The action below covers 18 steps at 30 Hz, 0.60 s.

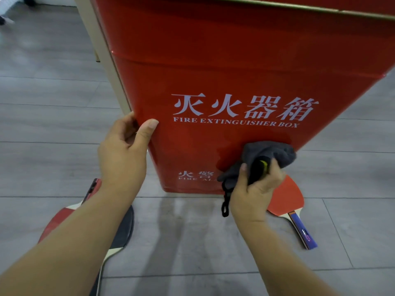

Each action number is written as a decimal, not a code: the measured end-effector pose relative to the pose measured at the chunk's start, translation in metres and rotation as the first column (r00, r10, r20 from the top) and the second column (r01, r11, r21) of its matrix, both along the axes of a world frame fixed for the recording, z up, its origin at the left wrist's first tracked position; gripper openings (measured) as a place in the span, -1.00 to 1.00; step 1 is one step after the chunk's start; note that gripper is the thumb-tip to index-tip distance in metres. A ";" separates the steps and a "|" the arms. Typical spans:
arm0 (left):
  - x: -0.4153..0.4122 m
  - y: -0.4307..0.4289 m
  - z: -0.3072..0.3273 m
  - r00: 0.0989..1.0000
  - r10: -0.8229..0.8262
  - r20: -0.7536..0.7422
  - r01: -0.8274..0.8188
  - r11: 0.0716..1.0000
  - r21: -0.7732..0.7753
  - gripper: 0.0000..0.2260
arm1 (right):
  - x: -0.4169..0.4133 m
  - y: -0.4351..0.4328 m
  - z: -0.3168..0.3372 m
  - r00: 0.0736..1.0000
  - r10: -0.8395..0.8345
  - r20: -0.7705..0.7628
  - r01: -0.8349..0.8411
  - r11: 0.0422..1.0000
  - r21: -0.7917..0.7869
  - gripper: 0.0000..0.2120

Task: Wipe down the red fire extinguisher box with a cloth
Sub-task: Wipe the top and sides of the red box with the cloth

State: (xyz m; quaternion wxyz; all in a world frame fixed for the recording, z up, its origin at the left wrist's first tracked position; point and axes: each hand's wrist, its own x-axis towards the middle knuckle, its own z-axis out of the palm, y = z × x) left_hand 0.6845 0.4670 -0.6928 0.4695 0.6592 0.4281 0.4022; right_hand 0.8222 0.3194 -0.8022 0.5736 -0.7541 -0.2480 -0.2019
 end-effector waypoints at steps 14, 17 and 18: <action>-0.009 0.018 -0.005 0.992 -0.123 -0.021 0.122 0.992 -0.018 -0.58 | -0.074 0.066 -0.044 0.816 0.483 0.318 -0.150 0.708 -0.690 -0.51; -0.007 0.014 -0.010 0.994 -0.111 0.001 0.111 0.993 -0.038 -0.54 | -0.075 0.062 -0.043 0.842 0.442 0.309 -0.112 0.704 -0.701 -0.51; -0.006 0.013 -0.013 0.995 -0.103 0.009 0.103 0.994 -0.043 -0.57 | -0.075 0.060 -0.042 0.858 0.421 0.293 -0.107 0.707 -0.699 -0.51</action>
